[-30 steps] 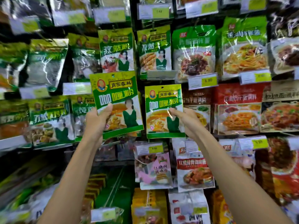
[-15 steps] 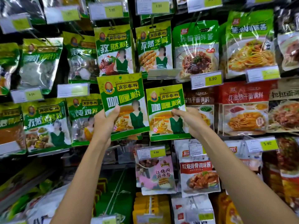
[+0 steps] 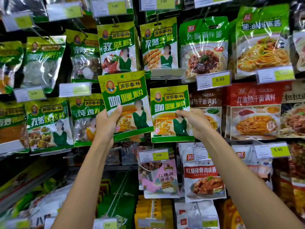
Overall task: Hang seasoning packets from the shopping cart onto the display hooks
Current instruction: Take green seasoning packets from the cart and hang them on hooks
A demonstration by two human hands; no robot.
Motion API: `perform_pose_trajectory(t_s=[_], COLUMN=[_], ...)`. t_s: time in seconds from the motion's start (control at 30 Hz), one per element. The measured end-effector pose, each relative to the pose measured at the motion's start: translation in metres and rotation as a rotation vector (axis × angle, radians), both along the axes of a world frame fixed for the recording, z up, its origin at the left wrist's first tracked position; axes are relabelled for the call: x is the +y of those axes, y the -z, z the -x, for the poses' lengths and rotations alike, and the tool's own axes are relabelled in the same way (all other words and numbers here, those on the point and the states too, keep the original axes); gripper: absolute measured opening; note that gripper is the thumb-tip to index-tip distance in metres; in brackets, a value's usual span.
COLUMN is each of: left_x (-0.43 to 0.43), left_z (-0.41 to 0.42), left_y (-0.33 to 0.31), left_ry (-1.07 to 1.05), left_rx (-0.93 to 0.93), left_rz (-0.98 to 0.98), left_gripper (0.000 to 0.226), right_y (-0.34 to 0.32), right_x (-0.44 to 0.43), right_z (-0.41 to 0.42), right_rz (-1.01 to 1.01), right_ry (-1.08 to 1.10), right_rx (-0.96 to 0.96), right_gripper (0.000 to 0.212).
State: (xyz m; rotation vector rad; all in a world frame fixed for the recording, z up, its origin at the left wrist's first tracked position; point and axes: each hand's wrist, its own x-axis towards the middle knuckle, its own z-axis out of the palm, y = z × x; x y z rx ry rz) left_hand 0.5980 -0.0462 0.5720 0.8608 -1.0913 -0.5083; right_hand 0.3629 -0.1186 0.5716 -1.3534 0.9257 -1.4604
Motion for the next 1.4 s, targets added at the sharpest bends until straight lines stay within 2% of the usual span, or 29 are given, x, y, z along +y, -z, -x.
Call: perform_pose_trajectory(t_s=[0.07,0.17,0.33,0.4,0.5,0.7,0.8,0.87,0.9,0.97,1.07,1.17,1.23,1.27,1.4], left_x=[0.0,0.001,0.001,0.001,0.001,-0.006,-0.009,-0.013,-0.015,-0.021,-0.026,-0.029,-0.031,-0.032,-0.031], left_z=[0.003,0.006,0.003,0.002,0.003,0.01,0.017,0.024,0.028,0.038,0.058,0.069,0.066,0.062,0.033], left_y=[0.0,-0.001,-0.004,-0.006,-0.006,0.009,0.019,0.024,0.026,0.029,0.034,0.037,0.034,0.031,-0.001], left_ry=[-0.009,-0.023,-0.024,-0.025,-0.017,0.029,0.078,0.12,0.135,0.158,0.244,0.27,0.18,0.063,-0.684], left_rx=[0.014,0.026,0.001,-0.008,-0.019,-0.023,-0.026,-0.018,-0.014,-0.016,-0.062,-0.067,-0.151,-0.233,-0.514], left_rz=[0.013,0.018,0.027,0.026,0.023,-0.022,-0.048,-0.076,-0.097,-0.126,-0.129,-0.153,-0.122,-0.067,0.339], left_gripper=[0.02,0.02,0.015,0.015,0.013,0.013,0.021,0.03,0.034,0.028,0.015,0.019,0.022,0.023,0.021], right_y=[-0.002,-0.005,-0.009,-0.01,-0.006,0.009,0.02,0.03,0.033,0.031,0.02,0.016,0.016,0.018,0.022], right_x=[0.002,0.003,0.003,0.002,-0.005,-0.013,-0.005,0.006,0.013,0.024,0.03,0.025,0.025,0.025,0.019], right_z=[-0.002,-0.003,-0.002,-0.002,-0.003,-0.006,-0.004,-0.003,-0.005,-0.011,-0.022,-0.022,-0.019,-0.016,-0.004], right_rz=[-0.011,-0.008,0.013,-0.005,-0.01,0.043,0.157,0.335,0.425,0.484,0.363,0.293,0.302,0.304,0.309], right_ry=[0.012,0.026,0.074,0.079,0.097,0.155,0.357,0.577,0.618,0.502,0.151,0.108,0.125,0.116,0.122], right_rx=[-0.003,0.001,0.025,0.042,0.088,0.167,0.224,0.201,0.179,0.159,0.171,0.164,0.141,0.128,0.158], right_gripper=[0.029,0.012,0.016,0.006,0.021,0.024,0.036,0.035,0.031,0.025,0.027,0.034,0.047,0.045,0.032])
